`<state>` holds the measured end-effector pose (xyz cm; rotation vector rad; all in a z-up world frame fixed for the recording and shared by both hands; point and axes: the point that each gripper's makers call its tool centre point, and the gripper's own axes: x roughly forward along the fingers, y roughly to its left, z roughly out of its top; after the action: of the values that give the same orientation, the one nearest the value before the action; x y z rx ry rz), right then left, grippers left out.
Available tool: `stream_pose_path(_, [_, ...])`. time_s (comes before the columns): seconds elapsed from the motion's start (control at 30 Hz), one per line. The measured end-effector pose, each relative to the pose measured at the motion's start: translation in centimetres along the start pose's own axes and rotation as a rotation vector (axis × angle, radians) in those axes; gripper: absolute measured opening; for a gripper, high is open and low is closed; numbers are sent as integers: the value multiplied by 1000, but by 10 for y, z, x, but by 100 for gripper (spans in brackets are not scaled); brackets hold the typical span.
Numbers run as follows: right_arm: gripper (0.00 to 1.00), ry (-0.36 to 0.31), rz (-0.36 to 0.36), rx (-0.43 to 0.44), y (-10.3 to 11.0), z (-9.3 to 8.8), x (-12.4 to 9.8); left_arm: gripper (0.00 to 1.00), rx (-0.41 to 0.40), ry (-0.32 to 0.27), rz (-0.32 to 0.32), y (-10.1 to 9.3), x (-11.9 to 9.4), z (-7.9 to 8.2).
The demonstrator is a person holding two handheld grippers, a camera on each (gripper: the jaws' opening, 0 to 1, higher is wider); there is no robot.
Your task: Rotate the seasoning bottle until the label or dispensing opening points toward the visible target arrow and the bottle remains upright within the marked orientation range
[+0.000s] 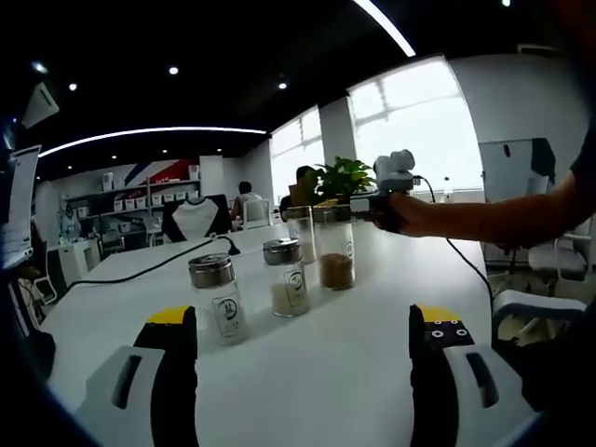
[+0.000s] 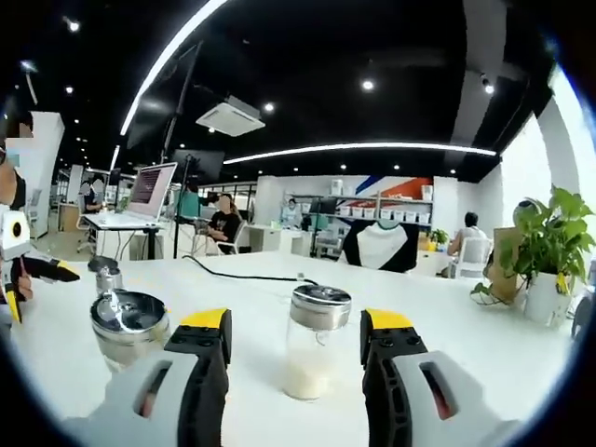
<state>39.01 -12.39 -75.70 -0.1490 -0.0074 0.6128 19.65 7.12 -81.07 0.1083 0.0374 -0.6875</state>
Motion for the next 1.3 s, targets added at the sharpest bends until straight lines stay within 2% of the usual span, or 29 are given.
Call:
stream_pose_path(0.47, [46,30,-57,-27,-21,-11,30,100,-35,-13,7,5,-1,1])
stream_pose_path(0.63, [47,43,-66,4,-24,-17,38,100,-38,-19,7,6,-1,3])
stream_pose_path(0.87, [45,55,-56,12,-21,-19,52,100,-38,-9,6,6,0,-1])
stream_pose_path(1.07, [41,52,-57,52,-21,-20,60,100,-36,-6,3,5,0,-1])
stream_pose_path(1.3, [40,54,-41,82,-20,-19,57,100,-39,-6,-1,4,0,-1])
